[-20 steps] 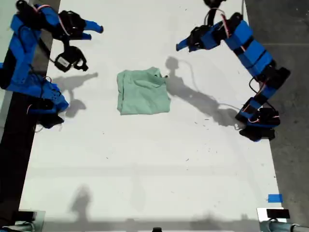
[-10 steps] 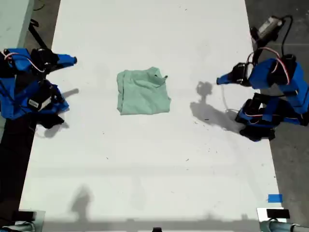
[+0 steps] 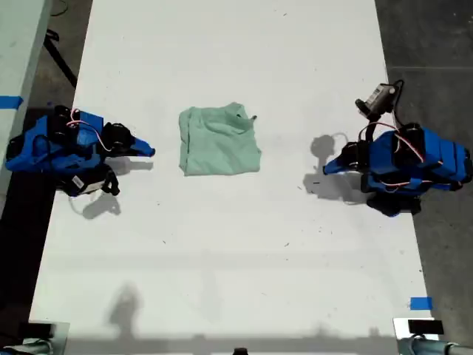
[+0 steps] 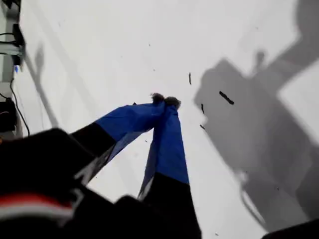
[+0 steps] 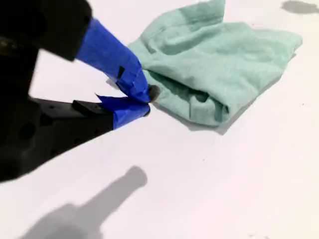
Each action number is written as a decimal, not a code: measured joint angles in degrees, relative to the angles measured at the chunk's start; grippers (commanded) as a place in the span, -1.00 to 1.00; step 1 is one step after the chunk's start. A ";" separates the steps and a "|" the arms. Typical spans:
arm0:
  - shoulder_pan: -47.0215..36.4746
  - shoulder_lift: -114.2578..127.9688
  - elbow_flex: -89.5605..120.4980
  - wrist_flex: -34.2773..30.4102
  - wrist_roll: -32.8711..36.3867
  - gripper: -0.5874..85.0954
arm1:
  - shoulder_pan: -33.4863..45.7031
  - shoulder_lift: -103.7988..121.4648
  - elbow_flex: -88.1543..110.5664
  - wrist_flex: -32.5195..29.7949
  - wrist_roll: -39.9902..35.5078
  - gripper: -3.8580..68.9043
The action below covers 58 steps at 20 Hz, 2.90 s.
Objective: Fold t-shirt
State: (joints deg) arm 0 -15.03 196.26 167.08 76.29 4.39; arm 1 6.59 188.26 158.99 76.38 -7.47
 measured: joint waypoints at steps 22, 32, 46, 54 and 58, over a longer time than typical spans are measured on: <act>-0.53 -0.18 6.50 0.53 -0.18 -0.99 | 9.84 -110.57 -73.13 -30.94 -28.74 -0.92; -0.97 -0.18 6.68 2.02 -0.18 -0.99 | 22.06 -128.94 -94.31 -31.03 -38.76 -0.92; 6.50 -0.18 6.68 2.02 -0.18 -0.65 | 28.74 -103.36 -82.79 -15.21 -38.06 -0.92; 9.76 -0.18 6.68 2.02 -0.18 -0.65 | 8.70 -42.01 -15.56 -17.14 -5.80 -0.92; 9.93 -0.18 6.68 2.02 -0.18 -0.65 | -1.85 -11.60 12.30 -16.96 15.12 -0.92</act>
State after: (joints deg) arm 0 -5.10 196.08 173.76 78.31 4.22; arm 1 4.75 176.66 171.30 59.41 7.65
